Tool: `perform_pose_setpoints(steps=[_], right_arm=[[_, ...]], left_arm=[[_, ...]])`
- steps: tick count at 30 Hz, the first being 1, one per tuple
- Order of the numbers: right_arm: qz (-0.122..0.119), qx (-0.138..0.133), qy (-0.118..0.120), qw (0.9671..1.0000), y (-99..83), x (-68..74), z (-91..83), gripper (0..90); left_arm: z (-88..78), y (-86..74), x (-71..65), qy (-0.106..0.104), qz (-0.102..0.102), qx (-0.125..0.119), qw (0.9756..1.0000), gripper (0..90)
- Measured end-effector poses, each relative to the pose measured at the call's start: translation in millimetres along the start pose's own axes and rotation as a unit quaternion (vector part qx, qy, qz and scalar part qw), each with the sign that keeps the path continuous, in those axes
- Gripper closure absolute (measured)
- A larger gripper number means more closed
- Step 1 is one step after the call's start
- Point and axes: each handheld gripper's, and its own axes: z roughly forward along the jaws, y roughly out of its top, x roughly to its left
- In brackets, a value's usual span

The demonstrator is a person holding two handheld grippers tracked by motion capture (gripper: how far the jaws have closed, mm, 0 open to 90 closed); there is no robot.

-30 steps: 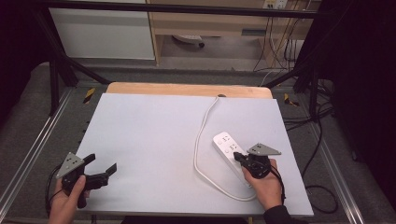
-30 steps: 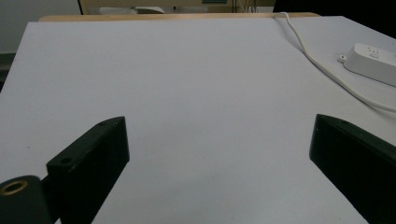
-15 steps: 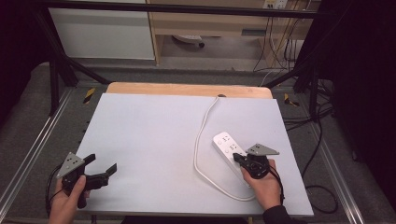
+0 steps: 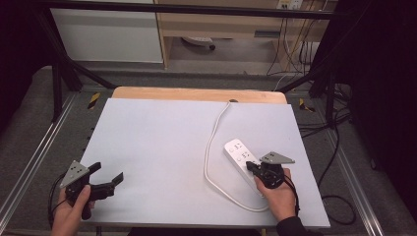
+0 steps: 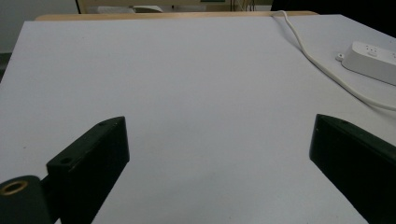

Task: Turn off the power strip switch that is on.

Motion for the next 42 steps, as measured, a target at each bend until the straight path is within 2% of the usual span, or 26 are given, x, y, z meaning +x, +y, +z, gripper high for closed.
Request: perform_pose_setpoints(steps=[12,25,37,42], right_arm=[[0.001,0.002,0.001,1.0000,-0.4,0.1,1.8,90.0],[0.014,0.009,0.001,0.9999,0.1,-0.6,3.8,90.0],[0.007,0.021,-0.002,0.9998,2.0,0.1,4.8,90.0],[0.012,0.025,-0.002,0.9996,2.7,1.0,4.3,90.0]], left_arm=[[0.5,0.0,-0.3,0.000,0.001,0.000,1.0000,4.5],[0.7,-0.1,-0.7,0.000,0.003,0.002,1.0000,4.5],[1.2,-0.2,-0.8,0.000,0.006,0.005,1.0000,4.5],[1.7,-0.5,-1.2,0.000,0.006,0.007,1.0000,4.9]])
